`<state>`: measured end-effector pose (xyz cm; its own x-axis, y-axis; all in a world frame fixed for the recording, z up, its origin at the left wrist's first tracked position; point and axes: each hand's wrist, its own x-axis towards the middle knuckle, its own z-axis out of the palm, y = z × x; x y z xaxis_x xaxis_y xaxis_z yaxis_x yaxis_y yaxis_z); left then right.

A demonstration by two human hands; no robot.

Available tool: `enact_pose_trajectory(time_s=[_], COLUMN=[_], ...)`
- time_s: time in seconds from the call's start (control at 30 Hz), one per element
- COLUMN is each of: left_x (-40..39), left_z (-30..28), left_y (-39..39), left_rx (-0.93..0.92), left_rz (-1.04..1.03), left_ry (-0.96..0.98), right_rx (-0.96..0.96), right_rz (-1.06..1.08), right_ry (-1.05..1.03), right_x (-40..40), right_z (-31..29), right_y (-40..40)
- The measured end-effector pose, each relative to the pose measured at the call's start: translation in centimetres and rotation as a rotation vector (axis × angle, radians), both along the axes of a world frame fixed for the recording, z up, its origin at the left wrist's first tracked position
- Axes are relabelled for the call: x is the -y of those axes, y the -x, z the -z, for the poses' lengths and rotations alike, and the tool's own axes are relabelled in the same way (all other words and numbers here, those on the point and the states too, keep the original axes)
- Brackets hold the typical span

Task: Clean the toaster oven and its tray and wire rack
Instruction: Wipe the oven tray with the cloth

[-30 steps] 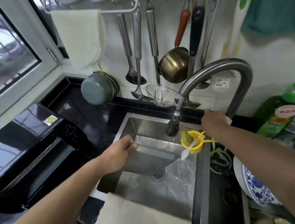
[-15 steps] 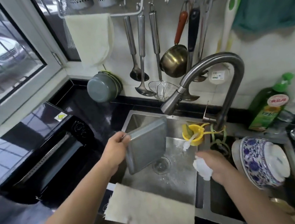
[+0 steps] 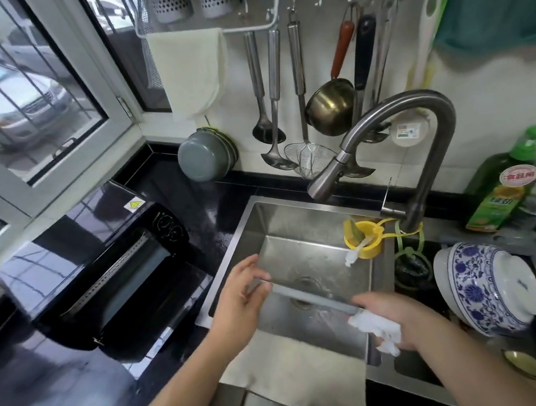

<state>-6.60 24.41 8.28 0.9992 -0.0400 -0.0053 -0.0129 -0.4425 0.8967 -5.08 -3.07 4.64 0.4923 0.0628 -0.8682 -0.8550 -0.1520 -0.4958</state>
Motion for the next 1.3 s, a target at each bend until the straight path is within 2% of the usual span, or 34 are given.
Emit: enact_pose_trajectory(time_s=[0.03, 0.1, 0.17, 0.23, 0.33, 0.37, 0.43, 0.47, 0.5, 0.63, 0.77, 0.8, 0.9, 1.0, 1.03, 1.07, 1.13, 1.23, 1.3], left_x=[0.5, 1.7, 3.4, 4.8, 5.2, 4.8, 3.5, 2.7, 1.9, -0.1, -0.9, -0.8, -0.7, -0.7, -0.8, -0.8, -0.8, -1.3, -1.8], left_z=[0.9, 2.5, 3.5, 3.6, 3.7, 3.8, 3.6, 3.6, 3.7, 3.1, 3.2, 3.0, 2.9, 3.0, 3.0, 2.9, 2.9, 2.6, 2.7], left_y=[0.4, 1.9, 3.2, 3.2, 1.5, 0.9, -0.5, -0.9, -1.2, -1.5, 0.2, 0.5, 1.1, 1.1, 1.0, 1.0, 1.2, 1.0, 0.9], left_rx=[-0.123, -0.468, -0.768, -0.849, -0.749, -0.686, -0.569, -0.549, -0.547, -0.459, -0.462, -0.470, -0.475, -0.473, -0.478, -0.487, -0.477, -0.415, -0.401], left_rz=[-0.166, -0.455, -0.469, -0.413, -0.568, -0.584, -0.506, -0.477, -0.465, -0.403, -0.426, -0.420, -0.417, -0.419, -0.429, -0.434, -0.425, -0.459, -0.492], left_ry=[0.072, 0.379, 0.704, 0.762, 0.627, 0.484, -0.019, -0.200, -0.258, -0.102, 0.309, 0.360, 0.393, 0.443, 0.459, 0.457, 0.421, 0.266, 0.188], right_rx=[-0.025, -0.030, 0.037, 0.104, 0.136, 0.128, 0.105, 0.108, 0.122, 0.237, 0.355, 0.386, 0.477, 0.514, 0.525, 0.544, 0.630, 0.715, 0.771], right_rz=[0.020, 0.057, 0.073, 0.098, 0.050, 0.024, 0.049, 0.087, 0.125, 0.229, 0.291, 0.319, 0.364, 0.353, 0.275, 0.099, -0.106, -0.148, -0.259], right_ry=[0.000, -0.005, 0.024, -0.019, -0.071, -0.080, -0.101, -0.122, -0.146, -0.147, -0.196, -0.188, -0.141, -0.220, -0.110, 0.160, 0.669, 0.656, 0.824], right_x=[-0.7, -2.5, -4.3, -6.2, -7.5, -7.2, -5.7, -4.7, -3.7, 0.3, 2.2, 2.4, 2.8, 3.1, 3.1, 3.3, 3.9, 4.5, 4.6], right_z=[0.4, 1.3, 2.3, 3.0, 2.6, 2.2, 1.9, 1.7, 1.5, 1.8, 1.0, 0.8, -0.2, -1.0, -1.1, -0.8, 0.2, 0.6, 0.6], right_y=[0.2, 0.8, 1.6, 2.8, 3.7, 3.7, 3.4, 3.5, 3.5, 3.8, 3.7, 3.5, 2.9, 2.1, 1.9, 1.8, 1.4, 1.4, 1.4])
